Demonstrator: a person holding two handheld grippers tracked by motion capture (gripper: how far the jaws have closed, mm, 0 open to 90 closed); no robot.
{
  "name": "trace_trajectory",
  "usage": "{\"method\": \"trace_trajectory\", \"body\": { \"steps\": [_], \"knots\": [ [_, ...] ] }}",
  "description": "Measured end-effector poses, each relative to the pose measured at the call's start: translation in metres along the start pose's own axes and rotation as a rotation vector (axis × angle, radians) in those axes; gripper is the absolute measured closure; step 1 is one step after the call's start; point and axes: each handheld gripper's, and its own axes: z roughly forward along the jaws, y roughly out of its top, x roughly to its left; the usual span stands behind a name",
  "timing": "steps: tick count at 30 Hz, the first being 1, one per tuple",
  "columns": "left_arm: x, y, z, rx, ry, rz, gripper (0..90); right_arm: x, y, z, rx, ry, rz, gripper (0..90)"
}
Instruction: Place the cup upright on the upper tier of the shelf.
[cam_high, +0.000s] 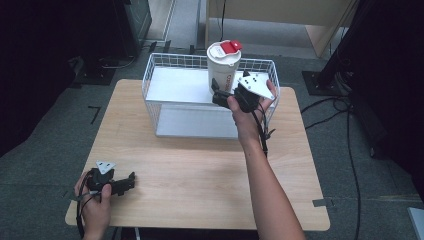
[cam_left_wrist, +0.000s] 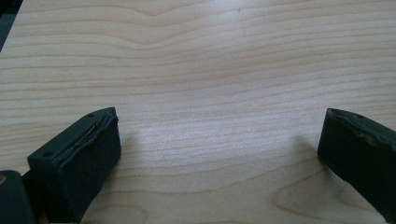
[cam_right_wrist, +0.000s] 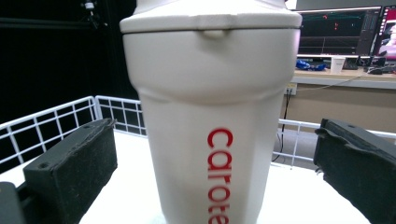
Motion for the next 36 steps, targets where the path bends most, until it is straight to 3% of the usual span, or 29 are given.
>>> {"method": "trace_trajectory", "body": {
  "steps": [15,21,36],
  "knots": [
    [0.0,0.0,0.0,0.0,0.0,0.0,0.0,-0.007,-0.022,-0.036,0.007,-0.001,-0.026,0.0],
    [0.0,0.0,0.0,0.0,0.0,0.0,0.0,-0.013,-0.031,-0.054,0.007,-0.011,-0.015,0.0],
    [0.0,0.0,0.0,0.002,0.0,0.0,0.0,-0.032,-0.054,-0.097,0.023,-0.042,-0.044,0.0]
  ]
}}
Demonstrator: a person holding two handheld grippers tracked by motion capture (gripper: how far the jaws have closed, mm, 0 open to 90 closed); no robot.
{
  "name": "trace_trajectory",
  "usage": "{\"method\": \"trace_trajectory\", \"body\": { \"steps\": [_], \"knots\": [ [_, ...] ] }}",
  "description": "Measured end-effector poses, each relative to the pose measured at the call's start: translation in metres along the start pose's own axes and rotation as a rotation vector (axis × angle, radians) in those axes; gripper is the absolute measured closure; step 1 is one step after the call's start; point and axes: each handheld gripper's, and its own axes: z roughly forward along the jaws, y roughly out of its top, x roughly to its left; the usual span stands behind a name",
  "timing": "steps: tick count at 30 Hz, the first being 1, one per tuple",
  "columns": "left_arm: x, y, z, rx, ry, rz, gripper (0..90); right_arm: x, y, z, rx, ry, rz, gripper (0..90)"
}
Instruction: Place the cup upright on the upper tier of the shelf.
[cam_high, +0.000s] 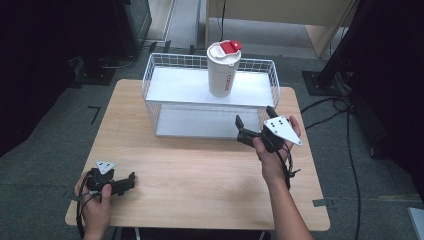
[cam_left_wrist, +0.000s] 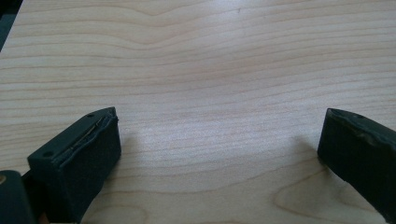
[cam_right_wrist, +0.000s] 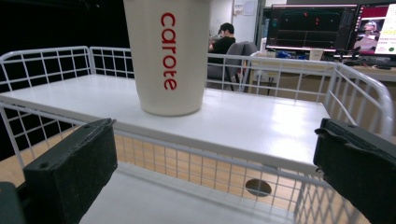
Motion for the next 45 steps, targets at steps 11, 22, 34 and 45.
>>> {"method": "trace_trajectory", "body": {
  "steps": [11,22,34,45],
  "knots": [
    [0.0,0.0,0.0,0.001,0.0,0.001,0.0,-0.026,-0.027,-0.033,0.037,-0.044,0.009,0.0],
    [0.0,0.0,0.0,0.001,0.0,0.001,0.0,-0.046,-0.053,-0.058,0.082,-0.091,0.025,0.0],
    [0.0,0.0,0.0,0.0,0.0,0.0,0.0,-0.066,-0.085,-0.084,0.138,-0.143,0.048,0.0],
    [0.0,0.0,0.0,0.0,0.0,0.0,0.0,-0.085,-0.111,-0.105,0.199,-0.19,0.066,0.0]
  ]
}}
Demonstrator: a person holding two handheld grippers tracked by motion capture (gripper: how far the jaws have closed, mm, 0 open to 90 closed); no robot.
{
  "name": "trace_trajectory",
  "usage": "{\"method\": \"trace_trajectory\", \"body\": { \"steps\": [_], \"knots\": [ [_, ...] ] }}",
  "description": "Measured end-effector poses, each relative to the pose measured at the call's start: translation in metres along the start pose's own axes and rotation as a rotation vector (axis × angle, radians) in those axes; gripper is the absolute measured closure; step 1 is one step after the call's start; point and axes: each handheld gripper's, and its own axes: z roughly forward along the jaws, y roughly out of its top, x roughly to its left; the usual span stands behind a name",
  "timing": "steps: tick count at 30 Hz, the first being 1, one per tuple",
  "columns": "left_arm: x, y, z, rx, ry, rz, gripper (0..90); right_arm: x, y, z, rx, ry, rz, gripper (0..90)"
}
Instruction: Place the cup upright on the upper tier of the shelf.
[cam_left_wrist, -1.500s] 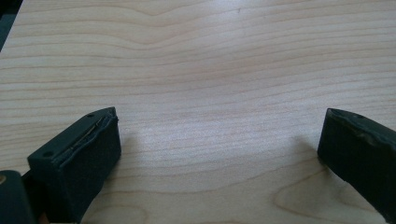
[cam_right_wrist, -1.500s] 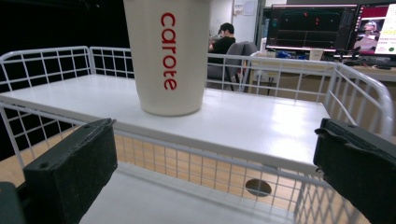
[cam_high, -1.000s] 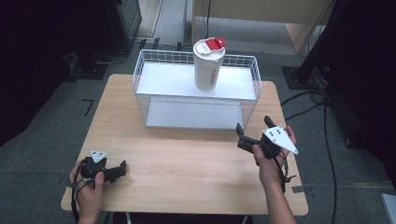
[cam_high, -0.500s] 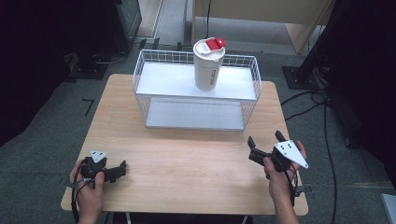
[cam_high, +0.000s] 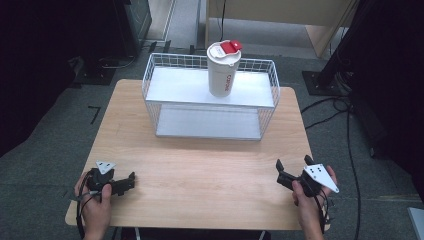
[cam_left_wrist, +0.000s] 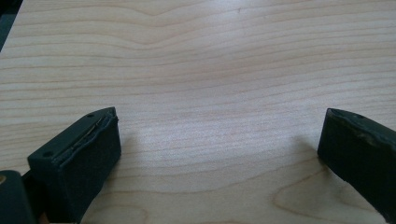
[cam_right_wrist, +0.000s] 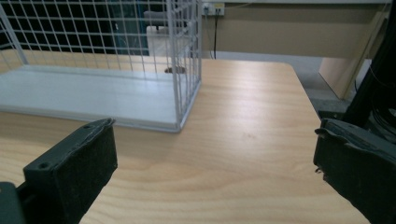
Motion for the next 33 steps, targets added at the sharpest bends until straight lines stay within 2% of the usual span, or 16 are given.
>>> {"method": "trace_trajectory", "body": {
  "steps": [10,11,17,21,22,24,25,26,27,31,32,33],
  "knots": [
    [0.0,0.0,0.0,0.0,0.0,0.0,0.0,-0.023,-0.018,-0.012,0.056,-0.048,0.008,0.0],
    [0.0,0.0,0.0,0.0,0.0,0.0,0.0,-0.029,-0.022,-0.014,0.071,-0.057,0.01,0.0],
    [0.0,0.0,0.0,0.0,0.0,0.0,0.0,-0.039,-0.033,-0.017,0.147,-0.089,0.011,0.0],
    [0.0,0.0,0.0,0.0,0.0,0.0,0.0,-0.046,-0.04,-0.018,0.227,-0.1,0.024,0.0],
    [0.0,0.0,0.0,0.0,0.0,0.0,0.0,-0.046,-0.04,-0.018,0.227,-0.1,0.024,0.0],
    [0.0,0.0,0.0,0.0,0.0,0.0,0.0,-0.053,-0.041,-0.019,0.279,-0.098,0.068,0.0],
    [0.0,0.0,0.0,0.0,0.0,0.0,0.0,-0.053,-0.041,-0.019,0.279,-0.098,0.068,0.0],
    [0.0,0.0,0.0,0.0,0.0,0.0,0.0,-0.055,-0.041,-0.018,0.303,-0.095,0.077,0.0],
    [0.0,0.0,0.0,0.0,0.0,0.0,0.0,-0.057,-0.042,-0.016,0.367,-0.089,0.079,0.0],
    [0.0,0.0,0.0,0.0,0.0,0.001,0.0,-0.054,-0.044,-0.009,0.504,-0.09,0.039,0.0],
    [0.0,0.0,0.0,0.0,0.0,0.001,0.0,-0.054,-0.044,-0.009,0.504,-0.09,0.039,0.0],
    [0.0,0.0,0.0,0.0,0.0,0.002,0.0,-0.051,-0.045,-0.008,0.507,-0.092,0.019,0.0]
  ]
}}
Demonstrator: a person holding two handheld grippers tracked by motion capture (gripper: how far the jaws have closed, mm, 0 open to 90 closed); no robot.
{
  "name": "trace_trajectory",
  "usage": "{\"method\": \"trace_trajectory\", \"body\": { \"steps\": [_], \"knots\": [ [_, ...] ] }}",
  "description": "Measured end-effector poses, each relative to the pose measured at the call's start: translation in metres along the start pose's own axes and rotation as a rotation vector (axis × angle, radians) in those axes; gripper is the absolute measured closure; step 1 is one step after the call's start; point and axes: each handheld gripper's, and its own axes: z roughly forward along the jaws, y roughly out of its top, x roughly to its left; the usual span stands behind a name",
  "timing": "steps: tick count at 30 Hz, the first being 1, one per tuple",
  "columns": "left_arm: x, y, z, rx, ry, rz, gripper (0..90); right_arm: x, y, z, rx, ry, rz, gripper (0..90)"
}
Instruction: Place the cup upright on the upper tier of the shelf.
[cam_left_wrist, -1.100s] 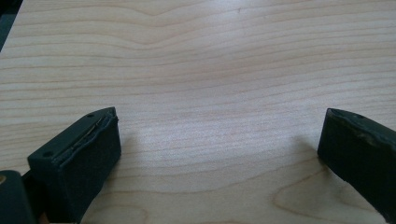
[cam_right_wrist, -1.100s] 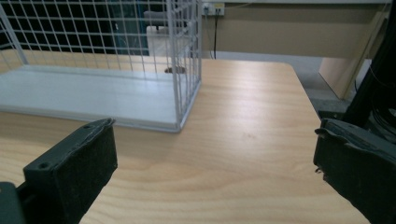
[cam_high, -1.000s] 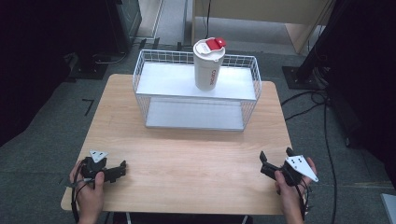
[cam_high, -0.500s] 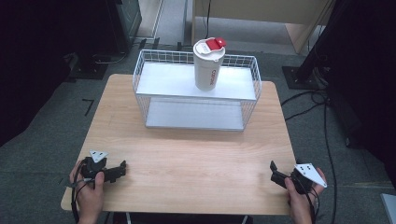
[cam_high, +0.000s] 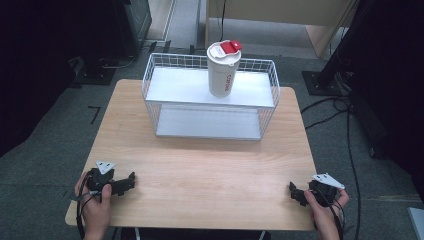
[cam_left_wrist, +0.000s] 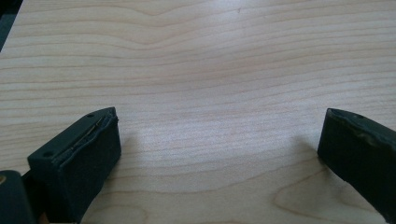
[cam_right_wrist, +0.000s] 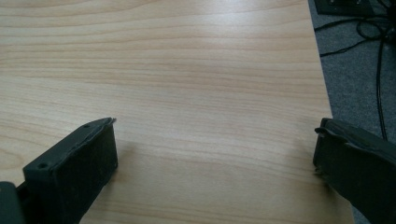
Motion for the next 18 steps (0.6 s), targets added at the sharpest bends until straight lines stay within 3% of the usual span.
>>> {"method": "trace_trajectory", "body": {
  "steps": [18],
  "knots": [
    [0.0,0.0,0.0001,-0.001,0.0,-0.001,0.0,0.0014,-0.0001,0.0,0.001,0.022,-0.02,0.0]
  ]
}}
